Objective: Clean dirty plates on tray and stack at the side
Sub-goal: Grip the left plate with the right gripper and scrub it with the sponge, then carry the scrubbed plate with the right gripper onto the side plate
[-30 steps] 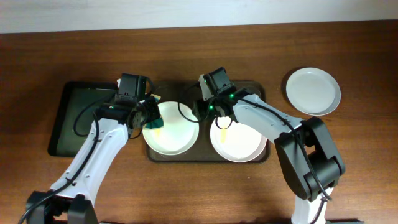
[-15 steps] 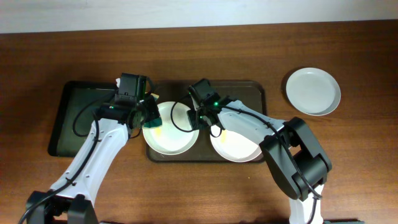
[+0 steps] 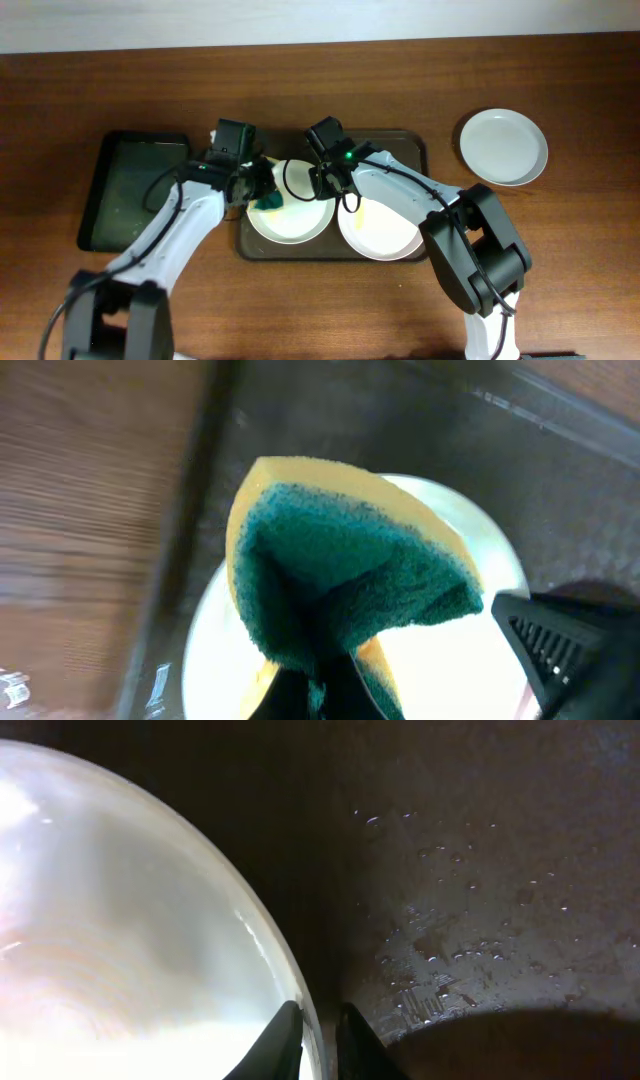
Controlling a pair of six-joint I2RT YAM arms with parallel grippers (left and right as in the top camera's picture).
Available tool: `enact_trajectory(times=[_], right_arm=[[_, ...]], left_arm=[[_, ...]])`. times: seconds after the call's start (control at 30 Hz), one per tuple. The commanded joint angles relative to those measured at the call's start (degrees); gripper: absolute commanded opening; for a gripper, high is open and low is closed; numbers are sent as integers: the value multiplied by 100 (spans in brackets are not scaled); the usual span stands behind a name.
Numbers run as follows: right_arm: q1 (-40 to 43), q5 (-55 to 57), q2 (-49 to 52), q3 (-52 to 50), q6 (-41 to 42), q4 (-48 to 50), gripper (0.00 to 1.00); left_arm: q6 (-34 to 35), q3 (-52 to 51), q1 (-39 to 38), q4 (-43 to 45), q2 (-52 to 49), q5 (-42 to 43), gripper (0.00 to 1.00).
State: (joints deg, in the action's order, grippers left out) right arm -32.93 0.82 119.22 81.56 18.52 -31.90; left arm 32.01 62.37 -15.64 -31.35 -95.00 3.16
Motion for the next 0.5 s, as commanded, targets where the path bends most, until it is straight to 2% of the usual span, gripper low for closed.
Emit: enact_trajectory(times=[0.0,0.1,0.17,0.23,0.27,0.33,0.4,0.47], right_arm=[[76,-28,74,96,186,9,15],[94,-42,74,96,350,17,15],[151,-39,79,94,345,-9,14],[184,-39,81,76,345,-33,10],[190,-35,81,68,343,-48,5],[188,-33,90,35,343,-46,4],[188,-33,107,35,343,-28,4],[188,-33,111,35,343,-24,4]], left_arm=[[142,46,-111,166,-595,662,0],[133,46,-205,442,-1108,933,0],[-256,46,-210,498,-1270,802,0],[-339,48,-210,369,-1259,-42,0],[-339,48,-208,289,-1226,-623,0],[-337,164,-210,-101,-977,-1985,0],[-337,332,-210,-354,-743,-2579,0],[-337,503,-210,-426,-363,-2667,0]])
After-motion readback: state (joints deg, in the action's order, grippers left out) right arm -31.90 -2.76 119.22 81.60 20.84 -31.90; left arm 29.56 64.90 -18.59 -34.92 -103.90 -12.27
